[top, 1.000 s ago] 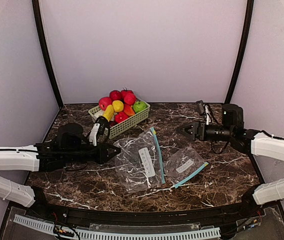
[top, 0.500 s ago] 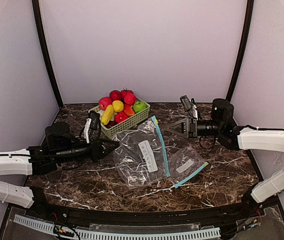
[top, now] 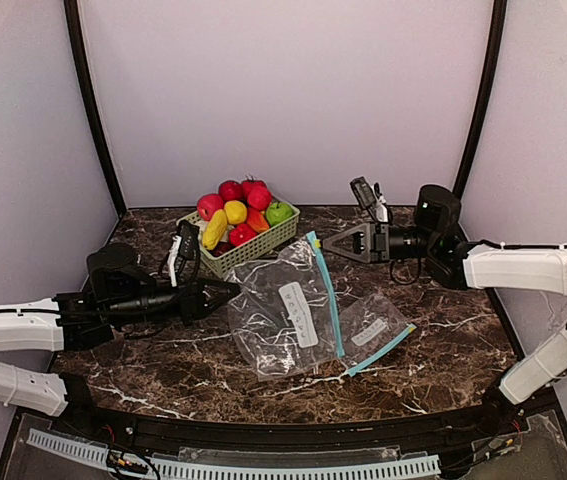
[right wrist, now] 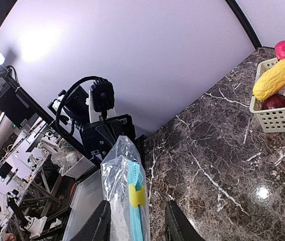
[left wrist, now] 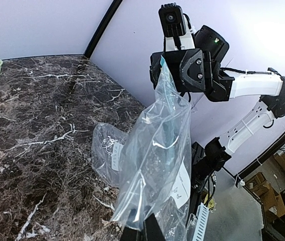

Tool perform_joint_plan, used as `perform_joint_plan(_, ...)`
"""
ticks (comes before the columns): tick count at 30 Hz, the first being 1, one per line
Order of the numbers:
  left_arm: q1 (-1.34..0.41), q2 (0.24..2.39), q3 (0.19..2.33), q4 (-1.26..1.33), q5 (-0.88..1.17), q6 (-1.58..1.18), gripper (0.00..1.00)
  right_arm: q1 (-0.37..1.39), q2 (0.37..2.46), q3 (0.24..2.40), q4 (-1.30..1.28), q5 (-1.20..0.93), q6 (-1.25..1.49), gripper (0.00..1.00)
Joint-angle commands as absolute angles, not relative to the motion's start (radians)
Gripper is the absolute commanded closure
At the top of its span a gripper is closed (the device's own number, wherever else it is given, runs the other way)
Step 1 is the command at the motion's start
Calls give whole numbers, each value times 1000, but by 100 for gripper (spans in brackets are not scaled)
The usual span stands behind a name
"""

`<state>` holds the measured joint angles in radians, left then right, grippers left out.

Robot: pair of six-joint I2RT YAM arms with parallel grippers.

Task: Place the food in the zip-top bag and seal the zipper
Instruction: Pass from the left arm to the right

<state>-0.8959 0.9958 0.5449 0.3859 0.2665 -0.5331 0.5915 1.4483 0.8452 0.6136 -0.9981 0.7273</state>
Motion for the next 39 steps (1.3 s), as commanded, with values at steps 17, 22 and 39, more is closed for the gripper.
perform_joint_plan(17, -900, 998, 546, 416, 299, -536, 99, 626, 1488, 882, 707, -1042, 763, 89)
perform_joint_plan(22, -900, 1001, 545, 406, 298, -535, 99, 626, 1482, 878, 708, -1030, 760, 97)
perform_joint_plan(39, -897, 907, 695, -66, 111, -398, 2, 631, 1408, 907, 439, -970, 580, 100)
